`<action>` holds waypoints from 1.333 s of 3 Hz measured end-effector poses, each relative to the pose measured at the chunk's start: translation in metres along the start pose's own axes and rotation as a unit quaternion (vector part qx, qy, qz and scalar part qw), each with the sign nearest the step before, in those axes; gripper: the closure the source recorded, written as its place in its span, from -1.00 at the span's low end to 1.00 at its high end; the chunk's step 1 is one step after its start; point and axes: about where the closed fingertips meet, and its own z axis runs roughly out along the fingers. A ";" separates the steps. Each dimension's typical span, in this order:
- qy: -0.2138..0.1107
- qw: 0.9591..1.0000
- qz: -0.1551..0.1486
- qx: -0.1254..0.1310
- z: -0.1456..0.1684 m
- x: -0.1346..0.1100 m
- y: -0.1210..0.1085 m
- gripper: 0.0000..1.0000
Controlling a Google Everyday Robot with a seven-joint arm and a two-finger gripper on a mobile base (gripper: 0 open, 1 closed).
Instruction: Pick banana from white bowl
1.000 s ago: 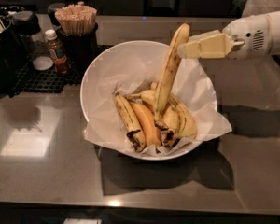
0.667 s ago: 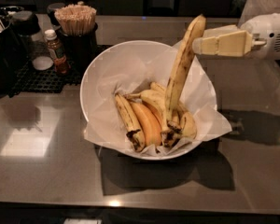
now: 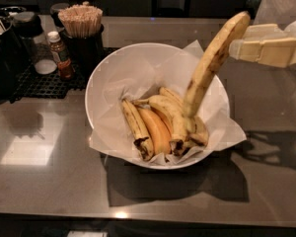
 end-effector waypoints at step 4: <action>-0.050 0.988 -0.100 -0.110 0.007 -0.037 0.055 1.00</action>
Offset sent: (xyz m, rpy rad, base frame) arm -0.0578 0.0000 0.0417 0.1466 -0.2191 0.2414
